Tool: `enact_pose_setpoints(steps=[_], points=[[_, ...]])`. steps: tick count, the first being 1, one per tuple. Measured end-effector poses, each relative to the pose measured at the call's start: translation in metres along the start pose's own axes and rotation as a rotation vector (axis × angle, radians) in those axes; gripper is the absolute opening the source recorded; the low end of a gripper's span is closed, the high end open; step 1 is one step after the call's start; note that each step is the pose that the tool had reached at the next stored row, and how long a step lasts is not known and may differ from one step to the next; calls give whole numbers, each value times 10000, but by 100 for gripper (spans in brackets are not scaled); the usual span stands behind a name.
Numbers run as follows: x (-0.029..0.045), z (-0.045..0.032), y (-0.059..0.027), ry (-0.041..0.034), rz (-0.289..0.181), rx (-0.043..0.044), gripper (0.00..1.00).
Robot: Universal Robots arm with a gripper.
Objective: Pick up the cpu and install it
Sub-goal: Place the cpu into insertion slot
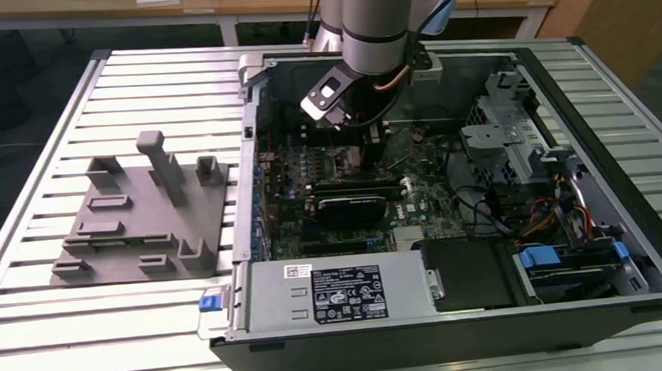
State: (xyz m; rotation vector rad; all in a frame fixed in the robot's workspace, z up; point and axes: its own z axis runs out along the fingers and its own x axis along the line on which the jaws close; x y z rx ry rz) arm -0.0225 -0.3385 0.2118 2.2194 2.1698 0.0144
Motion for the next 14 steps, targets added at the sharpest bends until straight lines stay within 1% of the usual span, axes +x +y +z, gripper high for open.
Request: enact_pose_setpoints(steps=[5,11,14], points=[[11,15,-1,-3,-3,0,54],[20,51,-2,-42,-5,0,54],[20,70,-3,-50,-4,-1,54]])
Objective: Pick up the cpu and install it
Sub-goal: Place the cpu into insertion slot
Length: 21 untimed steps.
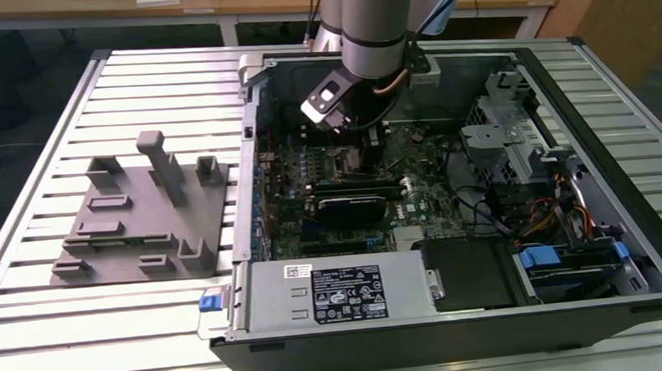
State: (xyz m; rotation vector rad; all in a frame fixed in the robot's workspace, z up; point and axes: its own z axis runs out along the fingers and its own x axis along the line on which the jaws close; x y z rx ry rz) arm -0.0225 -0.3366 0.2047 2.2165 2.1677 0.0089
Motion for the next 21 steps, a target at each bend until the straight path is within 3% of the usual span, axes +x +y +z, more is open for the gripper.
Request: enact_pose_setpoints(steps=[21], points=[[51,82,-38,2,-6,-1,54]])
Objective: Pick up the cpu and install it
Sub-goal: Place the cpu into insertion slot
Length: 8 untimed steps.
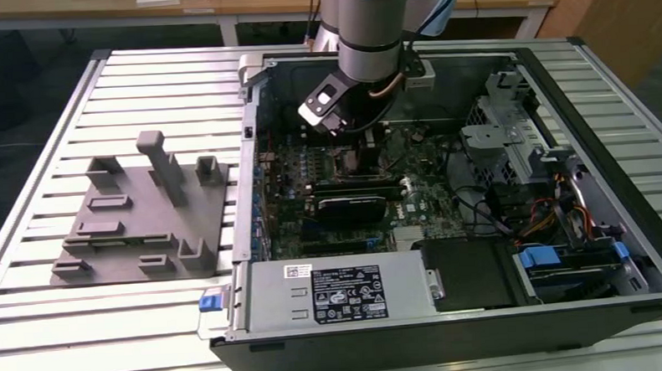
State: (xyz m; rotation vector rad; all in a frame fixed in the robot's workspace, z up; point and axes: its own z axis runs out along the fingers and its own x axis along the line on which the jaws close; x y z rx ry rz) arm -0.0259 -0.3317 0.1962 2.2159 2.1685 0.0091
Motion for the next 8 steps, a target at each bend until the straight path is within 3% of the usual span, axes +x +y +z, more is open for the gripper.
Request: enact_pose_setpoints(steps=[8], points=[[11,36,-2,-2,-25,0,54]])
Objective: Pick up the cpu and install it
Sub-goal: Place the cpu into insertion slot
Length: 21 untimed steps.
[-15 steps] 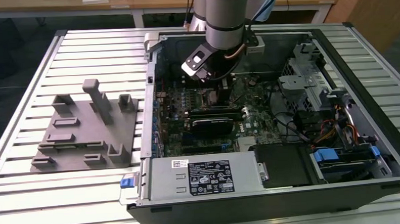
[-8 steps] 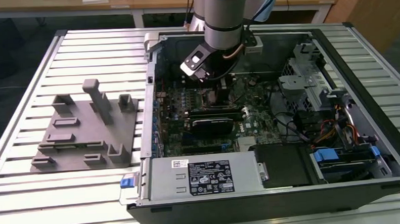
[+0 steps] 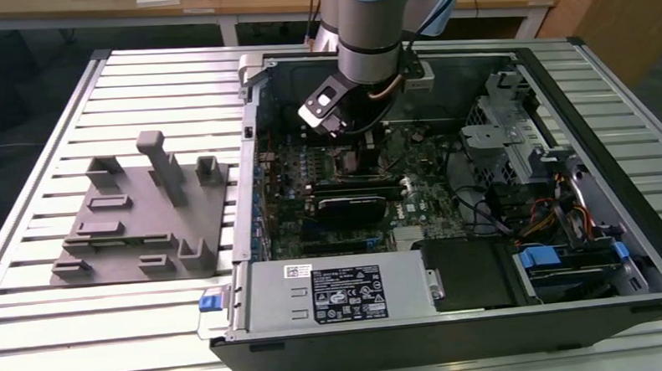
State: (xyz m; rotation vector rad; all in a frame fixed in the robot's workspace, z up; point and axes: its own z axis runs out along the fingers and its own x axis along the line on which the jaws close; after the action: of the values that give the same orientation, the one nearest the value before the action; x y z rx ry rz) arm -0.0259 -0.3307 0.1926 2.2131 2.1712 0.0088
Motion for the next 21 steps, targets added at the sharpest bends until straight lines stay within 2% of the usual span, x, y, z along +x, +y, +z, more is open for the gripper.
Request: enact_pose_setpoints(steps=[21], points=[[2,14,-14,28,-145,-4,54]])
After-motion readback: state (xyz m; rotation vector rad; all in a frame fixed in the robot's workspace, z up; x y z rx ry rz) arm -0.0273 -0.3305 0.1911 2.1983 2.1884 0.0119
